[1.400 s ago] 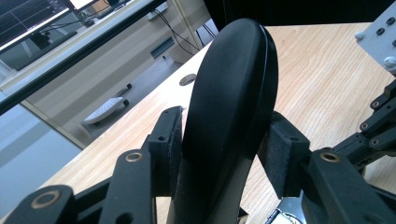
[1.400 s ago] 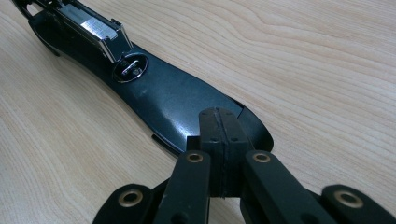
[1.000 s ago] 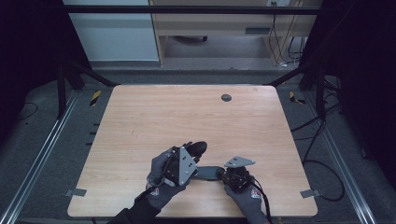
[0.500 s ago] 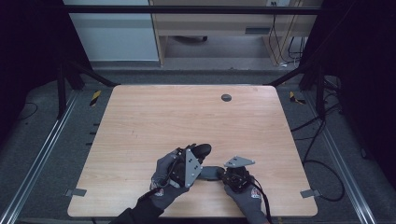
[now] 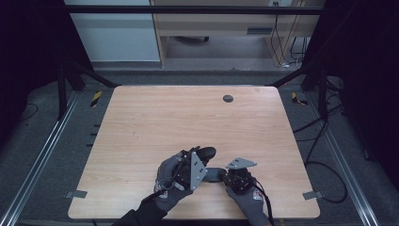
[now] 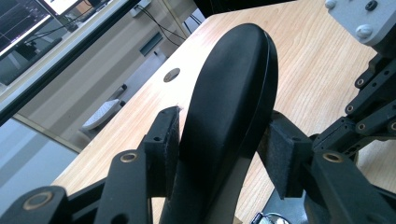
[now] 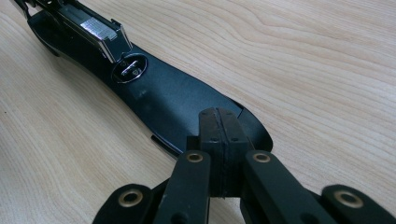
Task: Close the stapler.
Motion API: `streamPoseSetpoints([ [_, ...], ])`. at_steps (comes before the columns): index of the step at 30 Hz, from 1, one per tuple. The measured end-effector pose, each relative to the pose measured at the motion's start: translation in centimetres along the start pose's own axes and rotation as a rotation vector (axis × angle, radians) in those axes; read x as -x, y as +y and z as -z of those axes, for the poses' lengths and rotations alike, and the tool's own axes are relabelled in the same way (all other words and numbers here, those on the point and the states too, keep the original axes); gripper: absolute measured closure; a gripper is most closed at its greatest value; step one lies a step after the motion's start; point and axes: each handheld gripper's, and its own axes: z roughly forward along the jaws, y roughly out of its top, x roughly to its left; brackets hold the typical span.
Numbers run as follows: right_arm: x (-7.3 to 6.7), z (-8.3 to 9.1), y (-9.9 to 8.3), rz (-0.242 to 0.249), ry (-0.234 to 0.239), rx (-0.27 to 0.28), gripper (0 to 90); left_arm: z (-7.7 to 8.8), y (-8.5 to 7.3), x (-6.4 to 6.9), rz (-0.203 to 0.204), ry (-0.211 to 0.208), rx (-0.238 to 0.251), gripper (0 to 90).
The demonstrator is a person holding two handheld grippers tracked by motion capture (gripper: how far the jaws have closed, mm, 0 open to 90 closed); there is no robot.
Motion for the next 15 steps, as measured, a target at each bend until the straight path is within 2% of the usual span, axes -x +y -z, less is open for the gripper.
streamPoseSetpoints([
  [15, 0.03, 0.01, -0.02, 0.004, 0.002, 0.001, 90.0, -0.76, -0.06, 0.91, -0.047, -0.012, -0.017, 49.5],
])
